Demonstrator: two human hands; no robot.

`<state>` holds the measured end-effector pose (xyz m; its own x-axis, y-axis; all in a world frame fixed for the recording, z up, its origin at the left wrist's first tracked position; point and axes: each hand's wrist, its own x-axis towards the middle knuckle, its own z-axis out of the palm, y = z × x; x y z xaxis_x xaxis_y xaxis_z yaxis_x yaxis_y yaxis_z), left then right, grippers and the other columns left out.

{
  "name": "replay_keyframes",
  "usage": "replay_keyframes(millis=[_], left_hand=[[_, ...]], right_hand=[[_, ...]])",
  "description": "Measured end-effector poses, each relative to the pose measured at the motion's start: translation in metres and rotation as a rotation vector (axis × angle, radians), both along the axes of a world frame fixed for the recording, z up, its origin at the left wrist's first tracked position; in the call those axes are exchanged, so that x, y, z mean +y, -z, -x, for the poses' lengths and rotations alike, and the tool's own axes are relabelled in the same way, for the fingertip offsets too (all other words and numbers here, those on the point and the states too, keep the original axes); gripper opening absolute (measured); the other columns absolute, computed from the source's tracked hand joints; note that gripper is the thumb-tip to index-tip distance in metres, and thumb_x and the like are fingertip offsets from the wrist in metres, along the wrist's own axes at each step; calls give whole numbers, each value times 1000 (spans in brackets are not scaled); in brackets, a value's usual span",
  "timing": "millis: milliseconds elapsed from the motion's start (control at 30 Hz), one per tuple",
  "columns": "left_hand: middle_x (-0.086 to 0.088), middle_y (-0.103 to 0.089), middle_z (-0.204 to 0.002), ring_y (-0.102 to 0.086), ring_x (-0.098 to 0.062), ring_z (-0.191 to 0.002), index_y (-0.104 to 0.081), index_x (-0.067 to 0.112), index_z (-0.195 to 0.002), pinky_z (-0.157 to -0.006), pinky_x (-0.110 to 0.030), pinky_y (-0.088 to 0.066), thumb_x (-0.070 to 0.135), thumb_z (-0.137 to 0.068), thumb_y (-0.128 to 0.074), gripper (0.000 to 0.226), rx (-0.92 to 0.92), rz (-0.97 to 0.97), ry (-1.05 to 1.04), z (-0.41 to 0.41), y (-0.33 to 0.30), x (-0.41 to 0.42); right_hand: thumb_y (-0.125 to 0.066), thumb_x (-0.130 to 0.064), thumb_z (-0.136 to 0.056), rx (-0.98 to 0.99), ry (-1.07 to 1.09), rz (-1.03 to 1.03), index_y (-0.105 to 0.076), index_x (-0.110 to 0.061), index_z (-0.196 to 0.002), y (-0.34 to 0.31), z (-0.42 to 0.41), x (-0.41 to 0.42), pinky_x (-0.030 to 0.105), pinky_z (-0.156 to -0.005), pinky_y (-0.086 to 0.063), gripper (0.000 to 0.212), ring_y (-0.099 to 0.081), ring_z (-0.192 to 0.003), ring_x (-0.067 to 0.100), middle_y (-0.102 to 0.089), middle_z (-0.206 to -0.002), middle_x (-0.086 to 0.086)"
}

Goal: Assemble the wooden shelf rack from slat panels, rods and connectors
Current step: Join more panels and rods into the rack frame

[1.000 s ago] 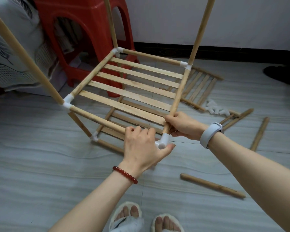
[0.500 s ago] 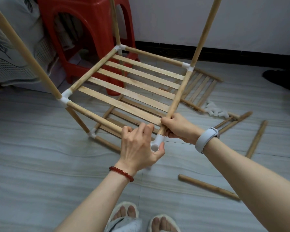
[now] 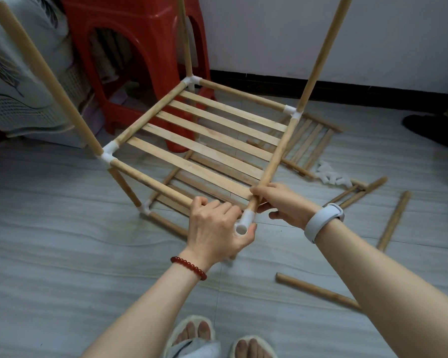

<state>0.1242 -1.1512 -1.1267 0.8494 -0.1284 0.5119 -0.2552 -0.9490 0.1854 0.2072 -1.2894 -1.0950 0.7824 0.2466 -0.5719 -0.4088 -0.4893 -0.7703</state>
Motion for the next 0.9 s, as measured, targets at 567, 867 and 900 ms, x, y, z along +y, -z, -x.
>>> replay_keyframes(millis=[567,867,900], left_hand=[[6,-47,-36,-46,-15,-36,-49,20,-39,-51,-23,-33,41,-63,-63,34,-103,34,133,-20,4,3],[7,-56,-50,-52,-13,-49,-58,19,-55,-54,-23,-34,64,-75,-49,50,90,-81,260,-27,-6,18],[7,-60,-60,-55,-14,-58,-62,20,-64,-60,-26,-40,71,-75,-45,55,132,-117,287,-26,-9,24]], right_hand=[[-33,-20,-96,-213,394,-80,-28,-14,-107,27,-27,25,27,-47,-47,13,-68,-84,35,-59,-73,10],[-41,-25,-95,-153,372,-103,-33,-8,-127,23,-24,21,47,-70,-58,37,-61,-75,28,-54,-84,10],[-45,-30,-95,-137,349,-114,-34,-12,-126,20,-20,18,45,-68,-59,38,-60,-75,26,-54,-91,11]])
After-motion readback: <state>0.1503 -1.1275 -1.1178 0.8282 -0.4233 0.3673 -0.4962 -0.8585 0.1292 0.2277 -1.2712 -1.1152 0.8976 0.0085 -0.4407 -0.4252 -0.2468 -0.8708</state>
